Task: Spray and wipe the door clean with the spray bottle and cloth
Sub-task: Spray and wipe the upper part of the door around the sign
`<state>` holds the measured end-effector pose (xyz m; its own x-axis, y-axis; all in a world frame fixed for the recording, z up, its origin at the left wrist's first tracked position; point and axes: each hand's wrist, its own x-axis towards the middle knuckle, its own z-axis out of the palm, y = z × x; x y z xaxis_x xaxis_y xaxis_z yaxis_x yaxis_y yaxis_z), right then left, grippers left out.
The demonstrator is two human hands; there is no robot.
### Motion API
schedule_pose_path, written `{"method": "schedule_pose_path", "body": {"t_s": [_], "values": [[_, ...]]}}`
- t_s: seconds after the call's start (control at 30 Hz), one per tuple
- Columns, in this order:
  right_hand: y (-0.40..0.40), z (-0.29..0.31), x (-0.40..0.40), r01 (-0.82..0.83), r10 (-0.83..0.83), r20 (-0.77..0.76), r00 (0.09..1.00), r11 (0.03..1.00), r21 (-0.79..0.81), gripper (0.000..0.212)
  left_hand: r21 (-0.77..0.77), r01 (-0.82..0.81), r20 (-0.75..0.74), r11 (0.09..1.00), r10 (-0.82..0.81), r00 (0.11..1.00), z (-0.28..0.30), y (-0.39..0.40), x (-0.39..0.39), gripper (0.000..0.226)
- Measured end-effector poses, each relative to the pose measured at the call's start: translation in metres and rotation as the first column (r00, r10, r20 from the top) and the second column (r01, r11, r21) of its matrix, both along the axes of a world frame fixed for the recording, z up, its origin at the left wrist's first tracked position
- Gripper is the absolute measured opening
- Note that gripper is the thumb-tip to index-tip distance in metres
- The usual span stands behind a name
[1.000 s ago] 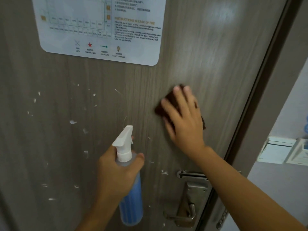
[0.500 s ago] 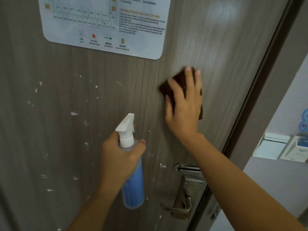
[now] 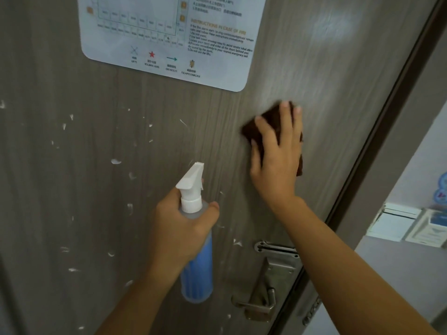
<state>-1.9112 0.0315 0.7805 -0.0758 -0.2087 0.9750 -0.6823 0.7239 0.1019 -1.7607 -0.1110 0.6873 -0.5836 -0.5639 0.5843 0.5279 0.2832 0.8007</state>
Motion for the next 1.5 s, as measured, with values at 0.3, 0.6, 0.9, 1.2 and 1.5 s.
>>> {"method": "schedule_pose_path", "body": {"t_s": [0.3,0.6,0.9,1.2,1.5], "values": [[0.076,-0.055,-0.017,0.109,-0.063,-0.13,0.99,0.916,0.385,0.044,-0.015,0.019,-0.028,1.0,-0.019,0.999,0.006,-0.003,0.0,0.027],[0.02,-0.017,-0.015,0.078,-0.081,-0.049,0.995,0.994,-0.074,0.047,-0.006,0.003,-0.045,1.0,-0.003,0.999,0.023,0.005,-0.014,0.026],[0.099,-0.085,-0.022,0.144,-0.102,-0.119,0.988,0.897,0.418,0.056,-0.017,0.021,-0.046,1.0,-0.022,0.999,0.022,0.019,-0.023,0.027],[0.082,-0.001,-0.03,0.132,-0.14,-0.054,0.989,0.982,-0.136,0.049,-0.043,0.008,-0.053,0.999,-0.01,0.999,0.021,0.01,-0.018,0.022],[0.004,0.03,-0.011,0.13,-0.147,-0.097,0.984,0.979,-0.156,0.048,-0.053,0.006,-0.066,0.999,-0.01,0.998,0.035,0.01,-0.018,0.017]]}}
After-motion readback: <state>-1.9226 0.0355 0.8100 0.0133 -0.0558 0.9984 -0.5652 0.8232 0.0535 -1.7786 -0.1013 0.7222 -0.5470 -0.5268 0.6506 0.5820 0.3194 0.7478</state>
